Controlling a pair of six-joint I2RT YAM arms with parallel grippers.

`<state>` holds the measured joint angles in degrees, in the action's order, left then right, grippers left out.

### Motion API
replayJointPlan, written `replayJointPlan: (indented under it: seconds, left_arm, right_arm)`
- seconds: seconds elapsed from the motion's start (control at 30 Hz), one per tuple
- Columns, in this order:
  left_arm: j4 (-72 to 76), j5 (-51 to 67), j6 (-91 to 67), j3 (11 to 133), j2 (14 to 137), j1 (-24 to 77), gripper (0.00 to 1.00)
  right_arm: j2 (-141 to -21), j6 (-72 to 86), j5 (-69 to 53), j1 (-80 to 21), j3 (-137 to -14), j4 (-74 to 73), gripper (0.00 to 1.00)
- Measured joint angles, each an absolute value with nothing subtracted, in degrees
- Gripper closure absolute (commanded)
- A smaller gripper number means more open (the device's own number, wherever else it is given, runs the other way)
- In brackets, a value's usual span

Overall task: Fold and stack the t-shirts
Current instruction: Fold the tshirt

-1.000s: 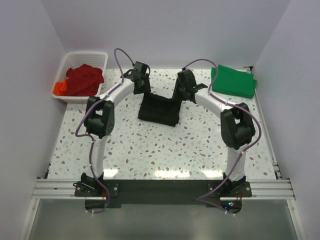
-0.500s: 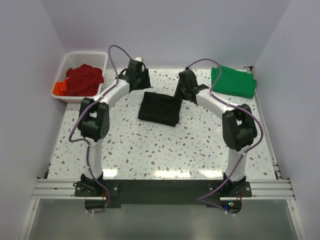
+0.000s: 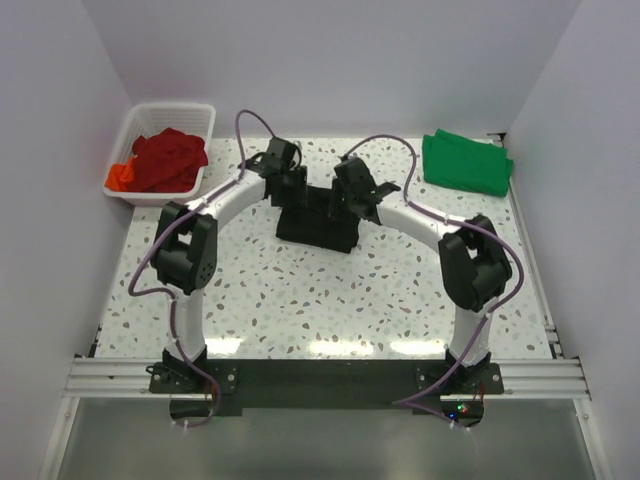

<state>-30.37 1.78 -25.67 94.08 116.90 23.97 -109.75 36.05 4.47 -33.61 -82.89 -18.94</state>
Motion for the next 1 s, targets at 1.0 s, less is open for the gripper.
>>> replayJointPlan:
  seconds: [1.0]
  left_arm:
    - [-28.0, -0.5, -26.4, 69.6, 107.2, 26.5, 0.51]
  right_arm:
    - [-102.3, 37.4, 6.5, -36.2, -63.3, -21.3, 0.82]
